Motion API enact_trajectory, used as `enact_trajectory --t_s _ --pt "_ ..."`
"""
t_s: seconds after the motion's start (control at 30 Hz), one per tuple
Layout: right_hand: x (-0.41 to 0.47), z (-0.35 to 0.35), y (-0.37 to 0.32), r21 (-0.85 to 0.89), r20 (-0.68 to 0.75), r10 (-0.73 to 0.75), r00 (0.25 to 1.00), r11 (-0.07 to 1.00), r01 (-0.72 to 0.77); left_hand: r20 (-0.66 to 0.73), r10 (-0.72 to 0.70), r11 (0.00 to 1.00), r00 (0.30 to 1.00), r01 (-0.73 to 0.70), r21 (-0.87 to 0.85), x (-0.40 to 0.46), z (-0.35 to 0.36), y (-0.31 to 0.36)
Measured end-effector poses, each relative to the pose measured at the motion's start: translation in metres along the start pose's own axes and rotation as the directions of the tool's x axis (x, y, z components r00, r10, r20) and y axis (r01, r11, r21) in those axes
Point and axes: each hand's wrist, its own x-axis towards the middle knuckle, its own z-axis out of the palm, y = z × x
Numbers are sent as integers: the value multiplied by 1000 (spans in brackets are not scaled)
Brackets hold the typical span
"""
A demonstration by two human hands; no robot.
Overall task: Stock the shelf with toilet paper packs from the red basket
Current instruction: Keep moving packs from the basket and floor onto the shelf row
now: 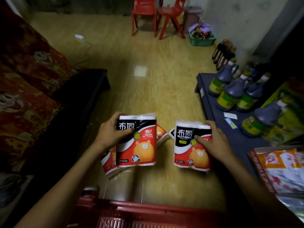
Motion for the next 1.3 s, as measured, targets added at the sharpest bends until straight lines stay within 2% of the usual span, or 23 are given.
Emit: enact_trajectory --t_s 0.13,0.27,0.53,0.73,0.87,1.0,1.1,1.3 --pt "-16 -51 -42 9 -68 -53 996 999 54 -9 25 1000 1000 -25 -11 -5 -33 31" --pt "-50 -126 -105 -3 -102 -46 994 999 46 -35 36 999 999 -37 -18 -22 -93 97" --pt "-155 -327 -268 13 -149 24 989 1000 -23 -3 123 992 992 -123 -31 -70 -259 302" --pt "-276 -484 -386 -27 -272 78 959 996 -88 43 300 954 953 -300 -10 -122 -384 459" --pt "-375 -589 -444 -78 -402 92 911 988 -134 93 479 878 873 -475 -60 -164 -439 575" --pt "-485 -683 -479 -101 -558 122 820 972 -214 159 640 768 752 -622 -150 -208 -463 688" --pt "-575 -741 -487 -90 -673 142 726 958 -272 167 752 659 638 -717 -228 -255 -464 770" --pt "-748 -819 -476 -34 -858 178 482 917 -398 182 900 436 397 -786 -439 -370 -431 890"
